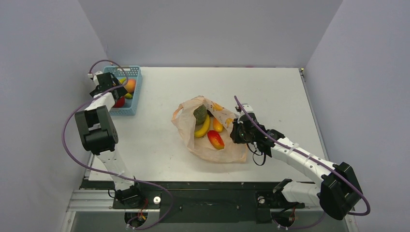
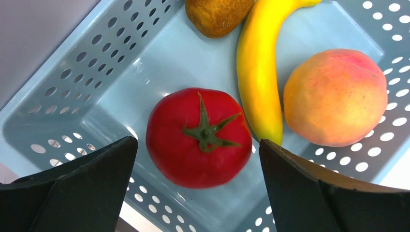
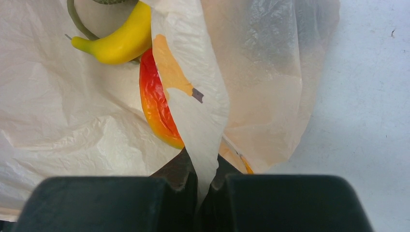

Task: Take the fake fruits out of the plastic bag
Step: Place the fake fruit in the bin, then take out the fake fruit from the plastic bag.

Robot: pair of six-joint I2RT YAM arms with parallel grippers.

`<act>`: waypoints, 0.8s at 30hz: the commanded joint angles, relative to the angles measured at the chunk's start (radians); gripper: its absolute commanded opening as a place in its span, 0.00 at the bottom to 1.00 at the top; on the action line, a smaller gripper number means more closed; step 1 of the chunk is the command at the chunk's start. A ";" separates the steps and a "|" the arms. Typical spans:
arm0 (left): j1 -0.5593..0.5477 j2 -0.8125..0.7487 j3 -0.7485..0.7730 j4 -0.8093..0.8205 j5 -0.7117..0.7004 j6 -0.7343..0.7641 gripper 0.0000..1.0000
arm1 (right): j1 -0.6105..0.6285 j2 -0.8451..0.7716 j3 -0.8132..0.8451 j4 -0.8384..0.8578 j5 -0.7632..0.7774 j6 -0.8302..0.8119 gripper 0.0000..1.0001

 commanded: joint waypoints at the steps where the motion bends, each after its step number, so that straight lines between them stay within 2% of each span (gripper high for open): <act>1: 0.011 -0.097 0.038 -0.024 -0.013 0.011 0.97 | 0.003 -0.009 0.056 0.001 0.020 -0.007 0.00; 7: 0.001 -0.243 -0.008 -0.052 0.103 -0.074 0.97 | 0.004 -0.004 0.059 -0.003 0.020 0.001 0.00; 8: -0.001 -0.322 -0.065 -0.044 0.138 -0.115 0.97 | 0.004 0.000 0.060 -0.005 0.020 0.008 0.00; 14: -0.072 -0.563 -0.247 -0.017 0.324 -0.203 0.97 | 0.006 0.011 0.059 -0.016 0.020 0.029 0.00; 18: -0.216 -0.702 -0.348 -0.024 0.417 -0.218 0.97 | 0.005 0.014 0.056 -0.024 0.016 0.037 0.00; 22: -0.393 -0.851 -0.457 -0.045 0.417 -0.232 0.97 | 0.007 0.001 0.056 -0.034 0.018 0.039 0.00; 24: -0.516 -0.923 -0.495 -0.039 0.405 -0.242 0.97 | 0.006 -0.001 0.055 -0.032 0.020 0.041 0.00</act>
